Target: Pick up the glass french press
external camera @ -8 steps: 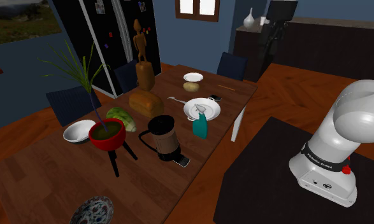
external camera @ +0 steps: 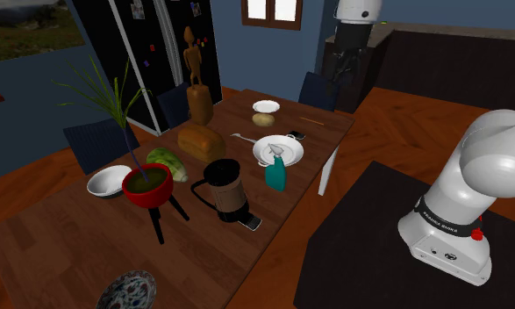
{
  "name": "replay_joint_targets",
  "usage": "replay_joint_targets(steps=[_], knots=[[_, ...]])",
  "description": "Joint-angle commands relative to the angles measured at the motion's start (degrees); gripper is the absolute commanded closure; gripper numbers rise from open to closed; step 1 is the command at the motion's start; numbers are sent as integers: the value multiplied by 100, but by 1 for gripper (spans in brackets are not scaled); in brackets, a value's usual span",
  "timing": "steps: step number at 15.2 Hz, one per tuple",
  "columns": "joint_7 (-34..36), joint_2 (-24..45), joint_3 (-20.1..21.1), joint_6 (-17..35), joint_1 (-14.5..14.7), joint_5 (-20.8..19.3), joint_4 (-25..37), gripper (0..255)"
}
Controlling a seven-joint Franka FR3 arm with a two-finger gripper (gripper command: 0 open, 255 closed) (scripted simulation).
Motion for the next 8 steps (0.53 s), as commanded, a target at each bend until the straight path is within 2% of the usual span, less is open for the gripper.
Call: replay_joint_targets(steps=[1,8], knots=[[179,327,176,386,49,63,-24,0],[821,1664,728,1450,153,76,323,0]])
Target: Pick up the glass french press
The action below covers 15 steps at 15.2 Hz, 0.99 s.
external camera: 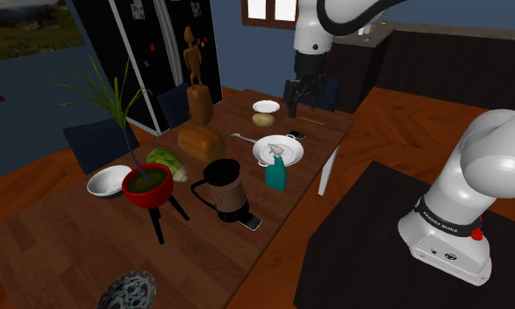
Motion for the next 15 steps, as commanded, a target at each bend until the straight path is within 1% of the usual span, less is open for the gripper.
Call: replay_joint_targets(steps=[1,4,8,12,15], knots=[[173,413,130,307,5,-48,128,0],[491,1054,333,670,24,-175,422,0],[959,1945,545,1056,69,-464,922,0],[1454,2860,662,1311,171,-856,1548,0],[1809,3556,680,1410,299,-1174,2103,0]])
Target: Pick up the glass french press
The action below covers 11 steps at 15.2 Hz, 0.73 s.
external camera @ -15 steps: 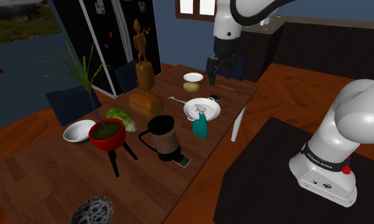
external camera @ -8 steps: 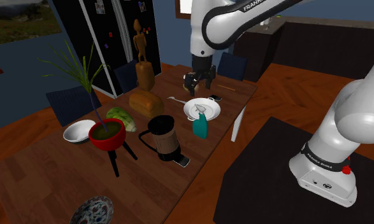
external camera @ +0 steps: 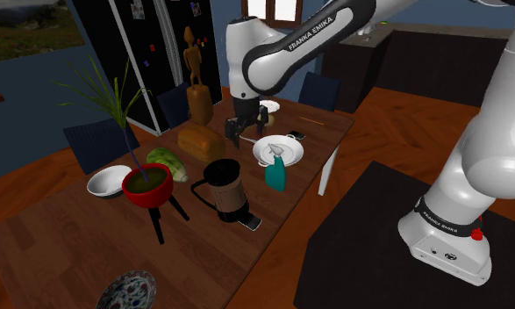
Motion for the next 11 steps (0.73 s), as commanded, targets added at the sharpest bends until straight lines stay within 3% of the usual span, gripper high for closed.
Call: replay_joint_targets(steps=[1,9,11], knots=[[222,508,-13,52,90,-223,421,0],[864,2407,-227,-123,636,-851,2390,0],[873,2454,-242,-68,647,-861,2383,0]])
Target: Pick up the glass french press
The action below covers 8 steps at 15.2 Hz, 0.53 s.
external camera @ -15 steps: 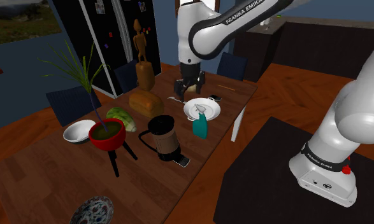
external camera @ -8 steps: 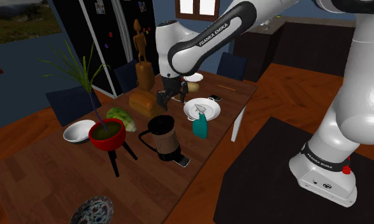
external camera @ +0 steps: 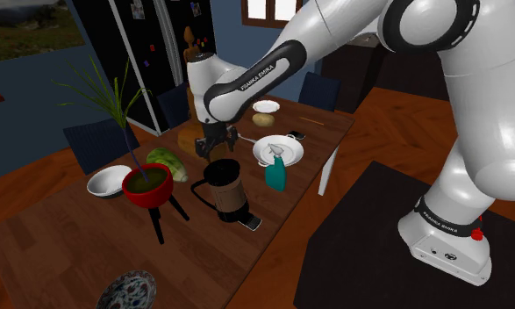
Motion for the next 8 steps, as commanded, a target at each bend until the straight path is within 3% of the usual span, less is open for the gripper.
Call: replay_joint_targets(steps=[1,8], knots=[[38,113,-21,72,29,-34,40,0],[93,365,-71,368,60,-107,-9,0]])
